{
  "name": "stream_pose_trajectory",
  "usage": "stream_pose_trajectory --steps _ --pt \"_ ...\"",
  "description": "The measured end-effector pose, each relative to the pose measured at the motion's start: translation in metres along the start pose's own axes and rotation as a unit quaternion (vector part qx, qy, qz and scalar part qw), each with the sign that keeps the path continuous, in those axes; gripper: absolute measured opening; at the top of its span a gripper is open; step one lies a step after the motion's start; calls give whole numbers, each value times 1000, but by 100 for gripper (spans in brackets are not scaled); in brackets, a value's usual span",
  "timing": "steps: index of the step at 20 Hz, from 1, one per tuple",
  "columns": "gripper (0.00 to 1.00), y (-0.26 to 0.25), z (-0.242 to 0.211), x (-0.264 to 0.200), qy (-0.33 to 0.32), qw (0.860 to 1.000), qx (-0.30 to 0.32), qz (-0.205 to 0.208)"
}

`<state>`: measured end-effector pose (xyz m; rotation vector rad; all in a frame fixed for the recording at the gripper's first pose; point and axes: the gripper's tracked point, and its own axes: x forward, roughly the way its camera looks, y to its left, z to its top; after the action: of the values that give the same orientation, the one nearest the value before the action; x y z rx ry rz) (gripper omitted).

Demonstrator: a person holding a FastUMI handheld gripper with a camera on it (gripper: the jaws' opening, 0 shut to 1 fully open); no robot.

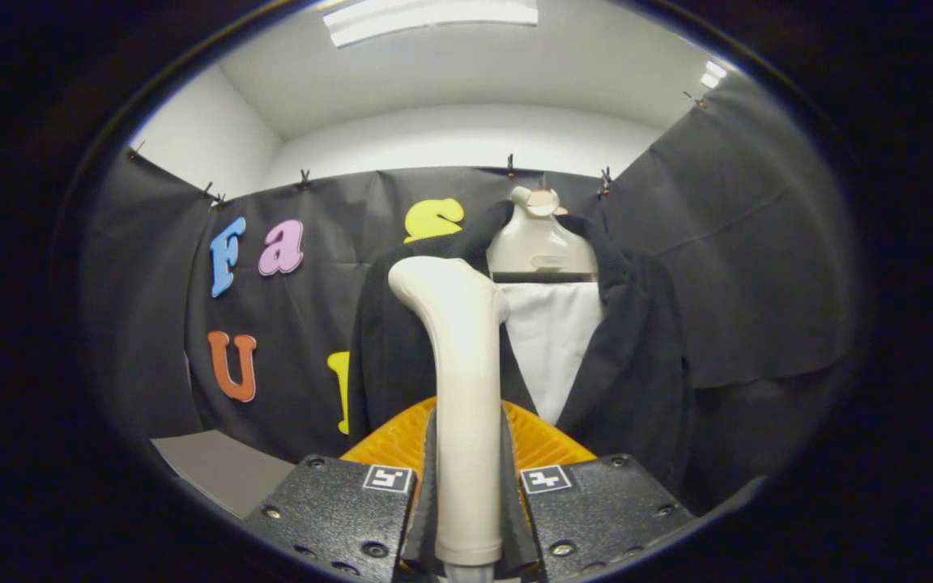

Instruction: Iron the clothes twice with a garment steamer, once on the left side and once on the right side.

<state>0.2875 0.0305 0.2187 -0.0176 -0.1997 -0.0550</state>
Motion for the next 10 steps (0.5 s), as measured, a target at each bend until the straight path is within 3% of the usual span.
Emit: stream_pose_trajectory --steps 10 --pt "35 -5 -70 -32 66 997 -16 -26"
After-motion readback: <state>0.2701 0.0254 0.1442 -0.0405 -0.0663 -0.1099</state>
